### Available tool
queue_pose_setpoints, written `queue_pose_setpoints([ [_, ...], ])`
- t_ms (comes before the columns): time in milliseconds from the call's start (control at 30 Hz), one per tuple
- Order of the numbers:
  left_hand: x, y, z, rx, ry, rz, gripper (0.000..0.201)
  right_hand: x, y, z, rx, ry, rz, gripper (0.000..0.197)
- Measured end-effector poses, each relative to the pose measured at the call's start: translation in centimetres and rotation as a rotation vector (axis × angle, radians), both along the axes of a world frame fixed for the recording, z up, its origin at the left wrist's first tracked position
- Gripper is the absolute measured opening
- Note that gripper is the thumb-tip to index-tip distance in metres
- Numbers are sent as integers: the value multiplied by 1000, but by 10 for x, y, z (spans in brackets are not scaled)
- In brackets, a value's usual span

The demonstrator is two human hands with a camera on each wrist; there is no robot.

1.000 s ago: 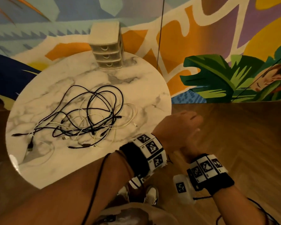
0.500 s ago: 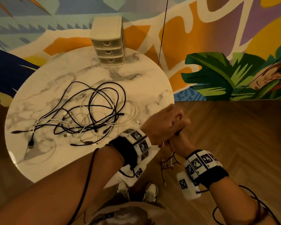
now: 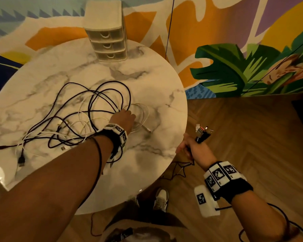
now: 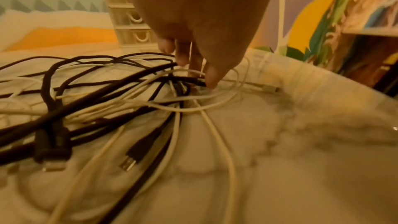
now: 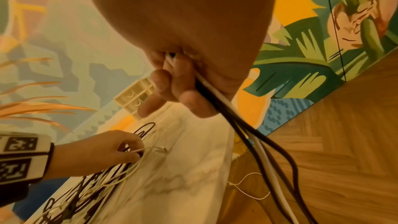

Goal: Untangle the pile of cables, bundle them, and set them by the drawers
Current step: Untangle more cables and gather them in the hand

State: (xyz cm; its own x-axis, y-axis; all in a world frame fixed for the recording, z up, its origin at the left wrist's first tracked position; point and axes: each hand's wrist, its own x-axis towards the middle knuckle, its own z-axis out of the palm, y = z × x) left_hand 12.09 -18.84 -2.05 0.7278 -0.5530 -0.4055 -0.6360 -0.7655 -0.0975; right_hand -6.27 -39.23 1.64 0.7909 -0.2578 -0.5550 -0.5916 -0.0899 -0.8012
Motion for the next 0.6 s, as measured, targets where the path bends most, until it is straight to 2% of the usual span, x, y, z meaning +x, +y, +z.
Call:
queue_pose_setpoints([
  [100, -1, 4, -6, -53, -79, 32, 26, -1, 0, -6, 12, -1, 10, 65],
  [233, -1, 4, 14, -200, -112, 143, 25, 6, 9, -12, 23, 17, -20, 66],
  [367, 2, 11, 48, -427, -138, 426, 25, 24, 27, -8, 78, -1, -31, 64],
  [433, -2, 16, 61, -548, -172, 508, 24, 37, 38, -1, 107, -47, -47, 62],
  [500, -17, 15, 72, -663, -133, 427, 24, 52, 50, 6, 136, -88, -62, 58],
  [600, -50, 14, 71, -745, -52, 179, 23, 70, 66, 18, 264, -137, -48, 46],
])
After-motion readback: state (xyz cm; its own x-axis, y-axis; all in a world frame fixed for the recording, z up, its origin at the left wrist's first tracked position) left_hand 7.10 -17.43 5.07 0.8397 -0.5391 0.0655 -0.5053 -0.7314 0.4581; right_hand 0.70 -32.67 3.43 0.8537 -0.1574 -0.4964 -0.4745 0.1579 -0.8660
